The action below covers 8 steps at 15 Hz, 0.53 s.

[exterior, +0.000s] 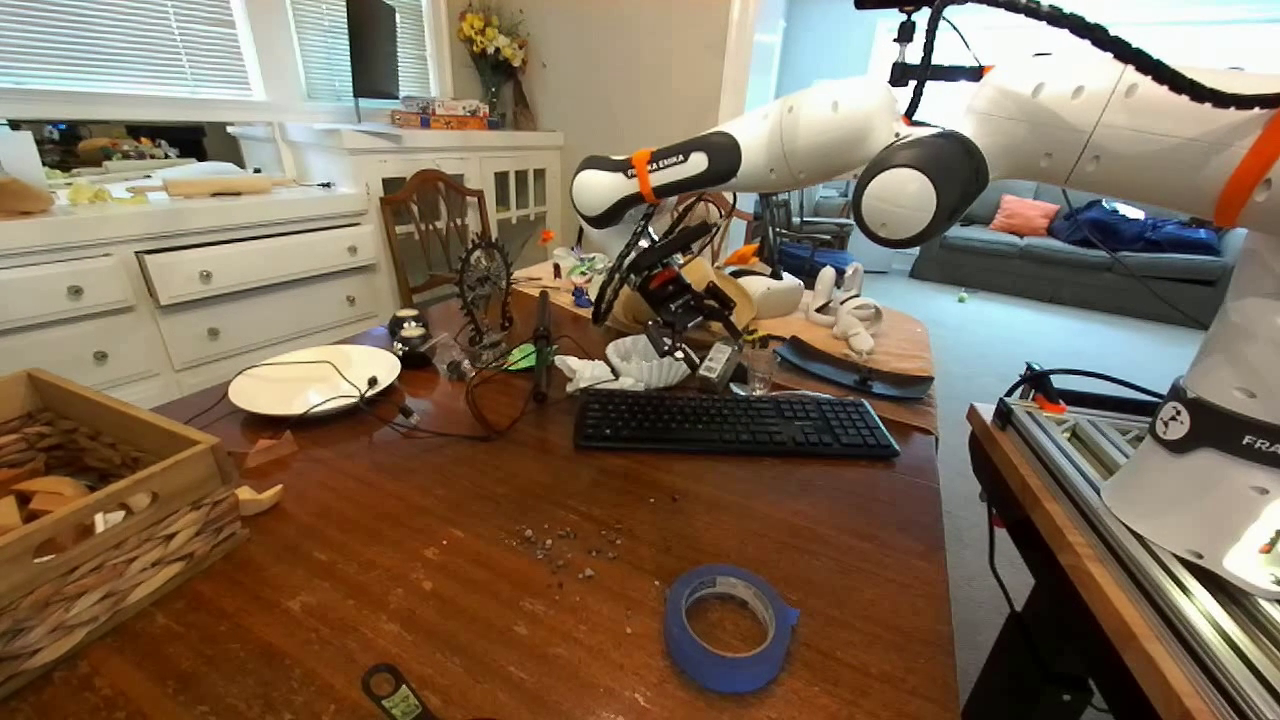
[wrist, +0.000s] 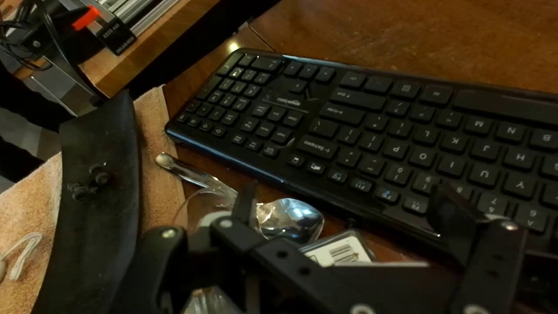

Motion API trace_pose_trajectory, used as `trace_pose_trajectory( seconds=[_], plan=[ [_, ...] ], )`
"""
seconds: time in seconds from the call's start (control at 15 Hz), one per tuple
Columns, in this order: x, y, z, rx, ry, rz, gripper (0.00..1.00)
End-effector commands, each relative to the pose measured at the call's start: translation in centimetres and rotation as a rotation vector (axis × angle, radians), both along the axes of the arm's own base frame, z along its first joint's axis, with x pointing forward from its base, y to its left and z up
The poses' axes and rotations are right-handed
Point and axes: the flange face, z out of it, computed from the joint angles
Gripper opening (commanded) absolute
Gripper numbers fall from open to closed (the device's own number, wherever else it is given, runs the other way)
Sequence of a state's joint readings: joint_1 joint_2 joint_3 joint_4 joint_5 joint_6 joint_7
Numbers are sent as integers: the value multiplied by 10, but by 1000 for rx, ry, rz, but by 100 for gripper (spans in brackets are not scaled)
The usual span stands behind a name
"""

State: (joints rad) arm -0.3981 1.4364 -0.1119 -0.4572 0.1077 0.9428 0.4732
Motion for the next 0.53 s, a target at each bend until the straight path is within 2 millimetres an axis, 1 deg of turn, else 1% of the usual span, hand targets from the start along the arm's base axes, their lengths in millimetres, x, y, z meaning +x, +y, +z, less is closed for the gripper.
trace_pose_trajectory(
  seconds=[0.0,0.13,0.2,0.33,0.47],
  plan=[
    [10,16,2,-50,0,54,100],
    [26,31,10,-68,-53,128,100],
    [34,42,13,-65,-78,156,100],
    [49,73,18,-63,-112,246,100],
    [61,103,23,-41,-132,350,100]
  ],
)
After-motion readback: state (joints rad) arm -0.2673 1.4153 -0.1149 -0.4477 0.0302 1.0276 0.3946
